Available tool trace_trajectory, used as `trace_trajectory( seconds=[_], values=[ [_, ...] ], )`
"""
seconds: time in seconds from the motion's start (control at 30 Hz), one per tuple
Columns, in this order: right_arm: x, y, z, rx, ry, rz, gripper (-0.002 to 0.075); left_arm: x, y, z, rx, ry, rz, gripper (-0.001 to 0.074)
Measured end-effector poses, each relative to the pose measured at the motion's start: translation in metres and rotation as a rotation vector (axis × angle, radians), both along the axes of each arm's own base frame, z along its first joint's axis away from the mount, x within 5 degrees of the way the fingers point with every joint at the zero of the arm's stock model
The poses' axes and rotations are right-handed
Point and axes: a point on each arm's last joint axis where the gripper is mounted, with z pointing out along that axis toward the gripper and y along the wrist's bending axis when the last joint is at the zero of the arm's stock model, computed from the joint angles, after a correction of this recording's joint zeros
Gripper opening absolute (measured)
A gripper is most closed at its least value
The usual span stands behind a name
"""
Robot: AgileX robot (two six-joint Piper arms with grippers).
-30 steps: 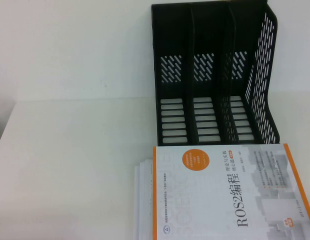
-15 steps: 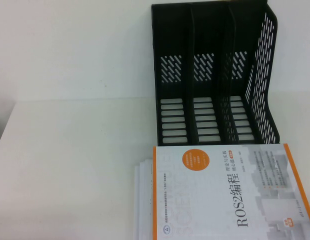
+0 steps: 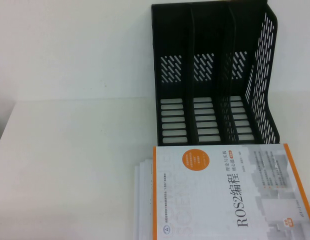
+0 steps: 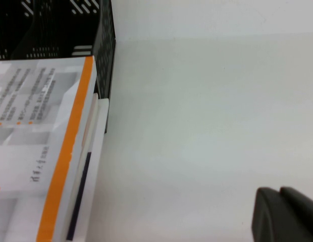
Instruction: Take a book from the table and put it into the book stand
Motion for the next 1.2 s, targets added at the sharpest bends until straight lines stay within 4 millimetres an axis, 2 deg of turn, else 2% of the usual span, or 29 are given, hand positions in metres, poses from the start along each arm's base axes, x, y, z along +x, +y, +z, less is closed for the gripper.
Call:
trace_trajectory(
  seconds=[0.73, 0.93, 1.2],
  values=[
    [0.0, 0.0, 0.0, 0.0, 0.0, 0.0, -0.0003, 0.001, 0.001, 0.002, 0.047, -0.024, -0.001, -0.0004],
    [0.003, 0.0, 0.006, -0.002, -0.087, 0.003, -0.0003, 0.003, -0.003, 0.016, 0.036, -0.195, -0.041, -0.0004],
    [0.005, 0.001, 0.04, -0.009, -0.472, 0.014, -0.0003, -0.001, -0.013, 0.05, 0.064, -0.584, -0.142, -0.0004]
  ],
)
